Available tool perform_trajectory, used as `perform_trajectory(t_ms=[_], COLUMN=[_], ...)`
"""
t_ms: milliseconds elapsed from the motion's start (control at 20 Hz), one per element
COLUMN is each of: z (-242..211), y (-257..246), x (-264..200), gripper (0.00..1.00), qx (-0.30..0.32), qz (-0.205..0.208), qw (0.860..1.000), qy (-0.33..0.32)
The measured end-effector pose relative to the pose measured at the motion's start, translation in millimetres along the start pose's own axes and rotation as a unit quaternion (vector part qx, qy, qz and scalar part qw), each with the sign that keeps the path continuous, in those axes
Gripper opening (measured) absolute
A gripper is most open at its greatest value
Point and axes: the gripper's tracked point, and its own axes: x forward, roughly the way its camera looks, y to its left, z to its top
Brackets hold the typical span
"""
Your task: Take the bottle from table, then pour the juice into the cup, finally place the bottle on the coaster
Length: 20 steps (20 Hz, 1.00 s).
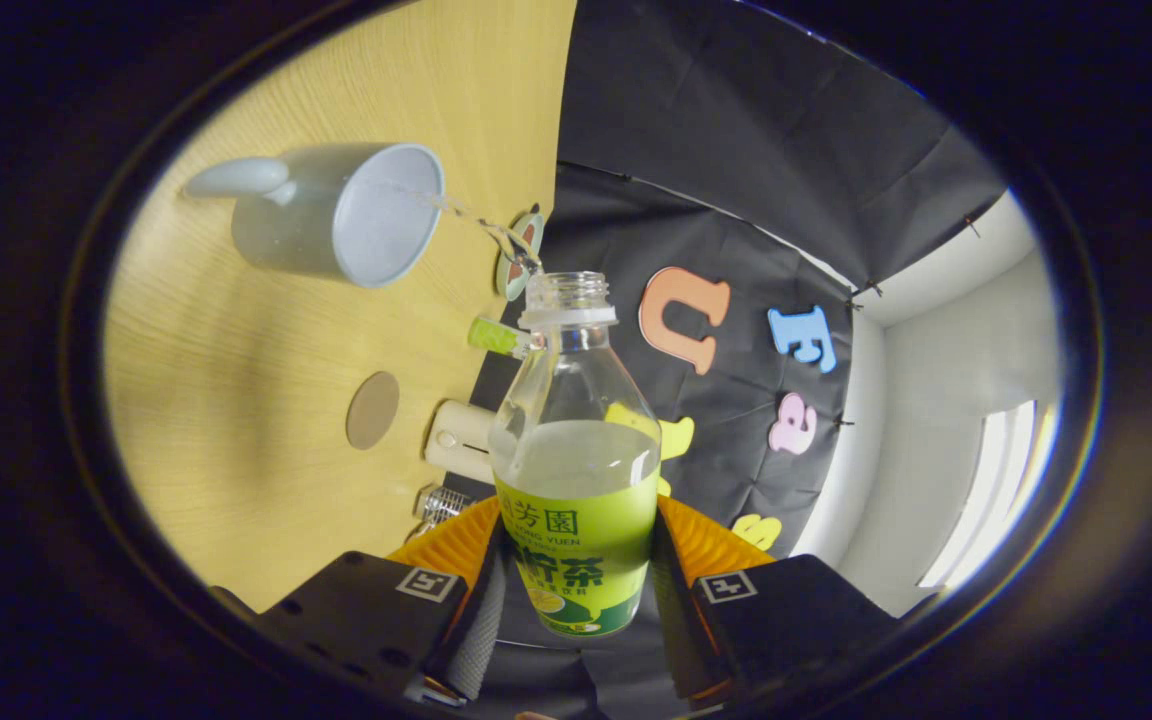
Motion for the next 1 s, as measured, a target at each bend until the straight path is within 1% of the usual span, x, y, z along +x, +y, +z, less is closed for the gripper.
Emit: perform_trajectory(t_ms=[250,500,600,1000], z=[4,5,4,6], y=[-7,-20,-17,-25], x=[0,-1,3,10], gripper=[0.73,0.73,0.73,0.73], qx=[-0.014,-0.037,-0.037,-0.073], qz=[-0.005,-0.031,-0.028,-0.036], qw=[1.0,0.999,0.999,0.997], qy=[-0.005,-0.006,-0.006,-0.006])
